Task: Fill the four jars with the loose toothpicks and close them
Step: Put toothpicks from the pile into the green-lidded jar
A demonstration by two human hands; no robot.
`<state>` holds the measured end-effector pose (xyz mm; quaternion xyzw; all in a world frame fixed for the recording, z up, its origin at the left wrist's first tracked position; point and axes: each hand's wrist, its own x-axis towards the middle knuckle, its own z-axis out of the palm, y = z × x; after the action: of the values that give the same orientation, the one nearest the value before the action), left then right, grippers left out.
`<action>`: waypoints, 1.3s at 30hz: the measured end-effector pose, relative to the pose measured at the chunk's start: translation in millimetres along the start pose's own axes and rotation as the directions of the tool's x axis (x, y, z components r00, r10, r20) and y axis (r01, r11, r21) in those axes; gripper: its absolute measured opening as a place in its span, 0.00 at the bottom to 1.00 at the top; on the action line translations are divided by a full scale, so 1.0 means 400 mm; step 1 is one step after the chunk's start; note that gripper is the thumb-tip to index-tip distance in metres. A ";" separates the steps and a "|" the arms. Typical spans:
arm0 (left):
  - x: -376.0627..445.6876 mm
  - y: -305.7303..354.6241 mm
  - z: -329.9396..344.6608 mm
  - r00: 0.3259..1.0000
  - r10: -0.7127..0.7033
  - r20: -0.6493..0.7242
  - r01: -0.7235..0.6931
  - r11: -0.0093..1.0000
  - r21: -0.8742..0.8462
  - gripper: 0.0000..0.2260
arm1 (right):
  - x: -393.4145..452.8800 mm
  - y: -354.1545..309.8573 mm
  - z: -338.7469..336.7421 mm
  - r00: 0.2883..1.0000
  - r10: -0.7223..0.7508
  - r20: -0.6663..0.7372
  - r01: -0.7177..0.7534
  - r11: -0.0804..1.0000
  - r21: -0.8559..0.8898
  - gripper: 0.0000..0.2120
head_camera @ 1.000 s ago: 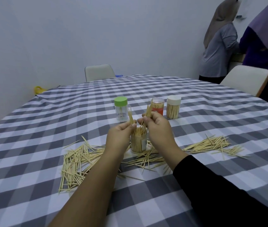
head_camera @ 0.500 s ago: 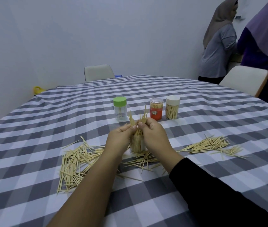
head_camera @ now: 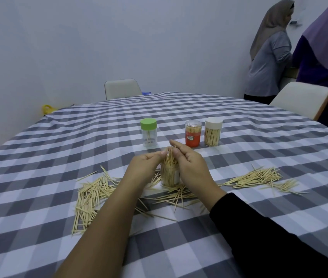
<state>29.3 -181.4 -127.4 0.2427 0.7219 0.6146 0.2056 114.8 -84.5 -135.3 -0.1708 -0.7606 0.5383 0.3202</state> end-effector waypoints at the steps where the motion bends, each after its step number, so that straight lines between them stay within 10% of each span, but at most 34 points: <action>1: 0.004 0.001 -0.005 0.999 -0.018 0.026 0.018 1.000 0.018 0.10 | -0.001 -0.002 -0.001 1.000 0.007 -0.004 -0.006 1.000 0.013 0.18; 8: -0.006 -0.011 -0.026 0.932 0.023 0.362 -0.060 0.994 0.091 0.21 | -0.010 -0.010 0.007 0.979 -0.165 0.119 0.177 0.979 -0.097 0.19; 30: 0.014 -0.040 -0.016 0.985 0.100 0.138 -0.153 0.871 0.467 0.19 | -0.004 0.026 0.009 0.920 -0.354 0.169 0.382 0.706 -0.596 0.24; 39: 0.009 -0.038 -0.011 0.987 0.123 0.102 -0.157 0.868 0.471 0.16 | 0.001 0.031 -0.010 0.949 -0.221 0.225 0.315 0.610 -0.727 0.29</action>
<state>22.3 -184.5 -141.8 0.3586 0.8240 0.4222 0.1191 116.2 -76.8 -145.8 -0.1418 -0.9483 0.1280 0.2533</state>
